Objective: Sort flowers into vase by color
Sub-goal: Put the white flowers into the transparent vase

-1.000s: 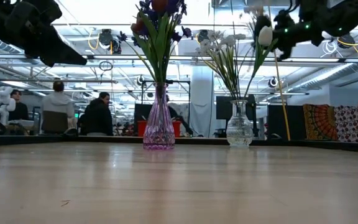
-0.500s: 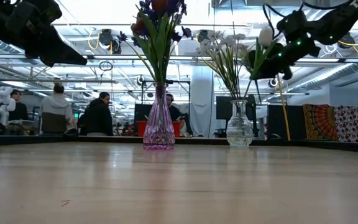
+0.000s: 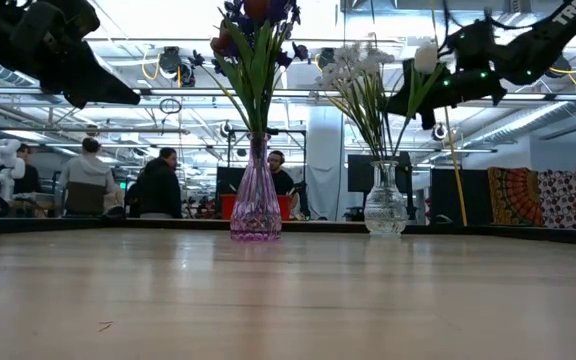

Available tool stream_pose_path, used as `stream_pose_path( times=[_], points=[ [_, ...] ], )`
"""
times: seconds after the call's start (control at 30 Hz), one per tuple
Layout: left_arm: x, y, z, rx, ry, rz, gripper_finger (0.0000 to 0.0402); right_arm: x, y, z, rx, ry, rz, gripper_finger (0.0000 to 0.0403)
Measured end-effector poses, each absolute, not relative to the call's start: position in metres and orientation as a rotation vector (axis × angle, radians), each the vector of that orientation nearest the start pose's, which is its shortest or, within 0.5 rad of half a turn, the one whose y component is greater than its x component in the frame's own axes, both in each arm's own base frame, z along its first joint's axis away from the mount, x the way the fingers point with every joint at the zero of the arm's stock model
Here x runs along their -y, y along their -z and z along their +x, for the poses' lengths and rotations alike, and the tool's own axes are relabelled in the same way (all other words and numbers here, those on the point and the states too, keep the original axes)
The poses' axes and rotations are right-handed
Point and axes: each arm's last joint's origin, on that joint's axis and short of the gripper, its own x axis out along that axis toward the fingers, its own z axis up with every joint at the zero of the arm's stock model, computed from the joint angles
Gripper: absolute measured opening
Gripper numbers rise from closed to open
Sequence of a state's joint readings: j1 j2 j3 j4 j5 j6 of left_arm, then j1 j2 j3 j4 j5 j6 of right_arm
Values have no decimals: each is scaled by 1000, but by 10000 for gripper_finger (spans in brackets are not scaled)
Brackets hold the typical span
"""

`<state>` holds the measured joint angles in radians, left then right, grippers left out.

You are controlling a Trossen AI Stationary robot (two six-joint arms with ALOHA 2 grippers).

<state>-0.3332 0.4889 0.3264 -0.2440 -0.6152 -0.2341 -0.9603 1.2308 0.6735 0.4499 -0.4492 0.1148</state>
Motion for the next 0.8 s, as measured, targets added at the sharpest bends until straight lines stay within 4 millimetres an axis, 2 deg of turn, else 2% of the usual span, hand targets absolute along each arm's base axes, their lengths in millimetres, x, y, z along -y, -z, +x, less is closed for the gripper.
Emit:
stream_pose_path(
  times=[0.1, 0.33, 0.53, 0.8],
  points=[
    [24, -211, 121, -327, -322, -43, 3, 206, -261, 159, 66, 508, 179, 0],
    [24, -211, 121, -323, -326, -64, 3, 192, -233, 151, 119, 499, 202, 0],
    [24, -211, 121, -323, -329, -64, 3, 181, -236, 146, 257, 466, 84, 0],
    [24, -211, 121, -324, -336, -61, 3, 175, -231, 155, 211, 427, 104, 0]
  ],
)
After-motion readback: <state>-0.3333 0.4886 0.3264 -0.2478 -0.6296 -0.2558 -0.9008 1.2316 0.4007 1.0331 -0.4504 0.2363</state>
